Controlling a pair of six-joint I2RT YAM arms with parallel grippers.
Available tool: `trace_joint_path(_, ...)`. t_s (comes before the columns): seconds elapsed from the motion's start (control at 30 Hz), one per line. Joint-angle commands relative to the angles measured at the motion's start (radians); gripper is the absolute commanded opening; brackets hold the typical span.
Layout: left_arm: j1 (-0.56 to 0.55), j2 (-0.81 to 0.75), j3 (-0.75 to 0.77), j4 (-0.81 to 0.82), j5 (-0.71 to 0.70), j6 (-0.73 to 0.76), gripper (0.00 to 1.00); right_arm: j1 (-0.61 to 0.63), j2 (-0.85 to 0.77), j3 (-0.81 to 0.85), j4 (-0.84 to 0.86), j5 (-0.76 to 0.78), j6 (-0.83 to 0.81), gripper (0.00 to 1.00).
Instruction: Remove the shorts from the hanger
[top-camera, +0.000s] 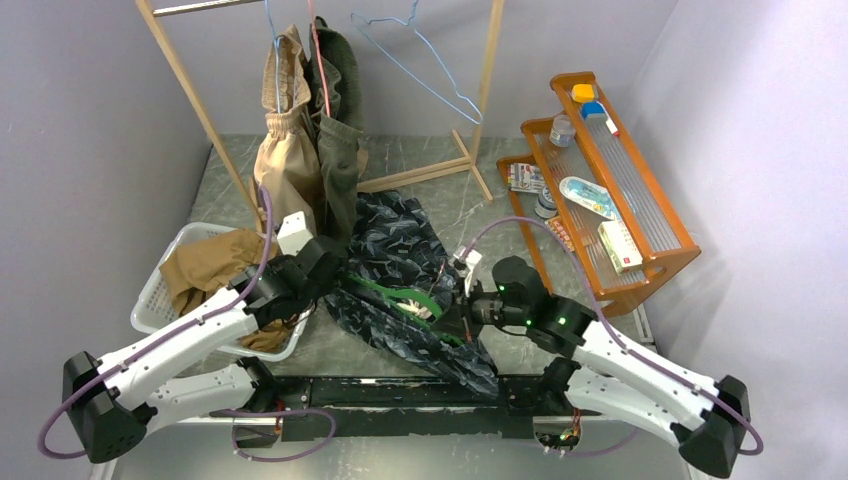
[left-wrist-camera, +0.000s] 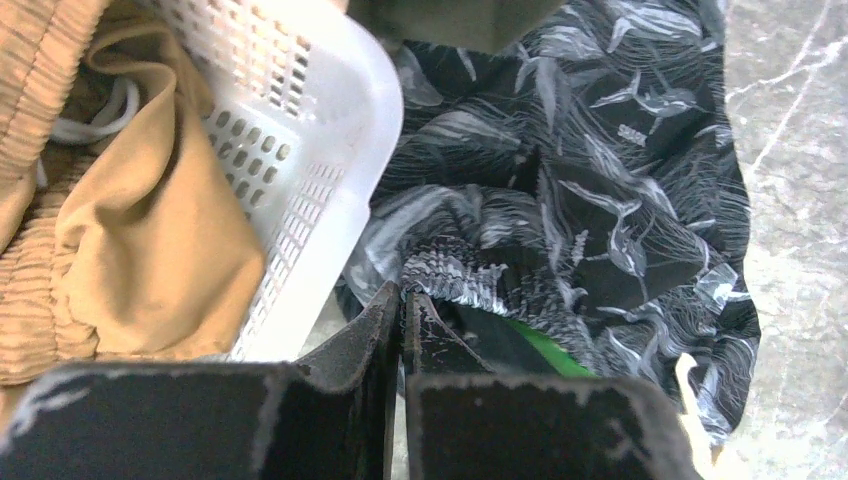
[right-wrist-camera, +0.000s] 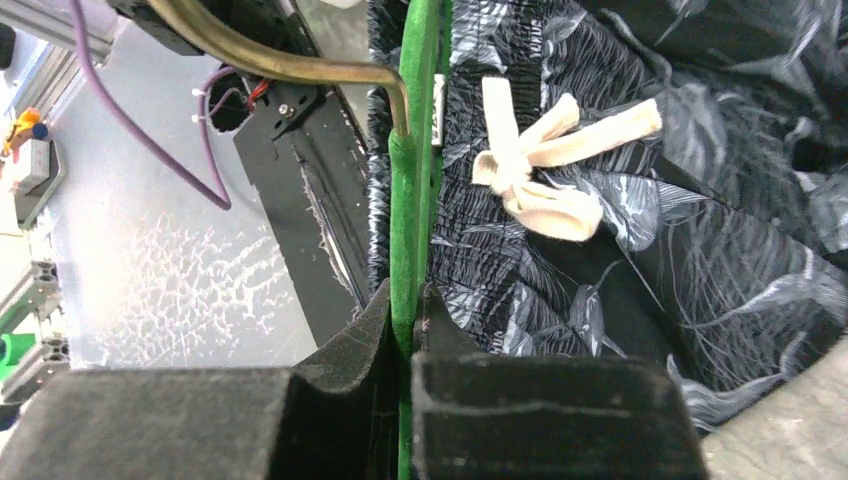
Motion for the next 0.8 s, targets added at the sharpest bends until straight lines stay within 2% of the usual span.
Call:
trace_joint_path(0.0, 0.004, 0.002, 0.010, -0.084, -0.120, -0.027, 0.07, 0.008, -0.126, 0.037, -0.039, -0.061, -0.092, 0.00)
trace_joint_path(0.23, 0.012, -0.097, -0.028, -0.063, -0.112, -0.030, 0.07, 0.008, -0.208, 0.078, -0.118, 0.082, -0.128, 0.00)
trace_joint_path(0.47, 0.032, -0.110, -0.037, -0.077, -0.095, -0.030, 0.07, 0.009, -0.231, 0.032, 0.011, -0.133, -0.134, 0.00)
trace_joint_path(0.63, 0.033, -0.094, -0.047, -0.068, -0.075, -0.042, 0.07, 0.008, -0.274, 0.026, -0.006, -0.002, -0.143, 0.00)
trace_joint_path(0.77, 0.034, -0.115, -0.068, 0.014, -0.002, 0.012, 0.07, 0.009, -0.274, 0.043, -0.062, 0.208, -0.094, 0.00)
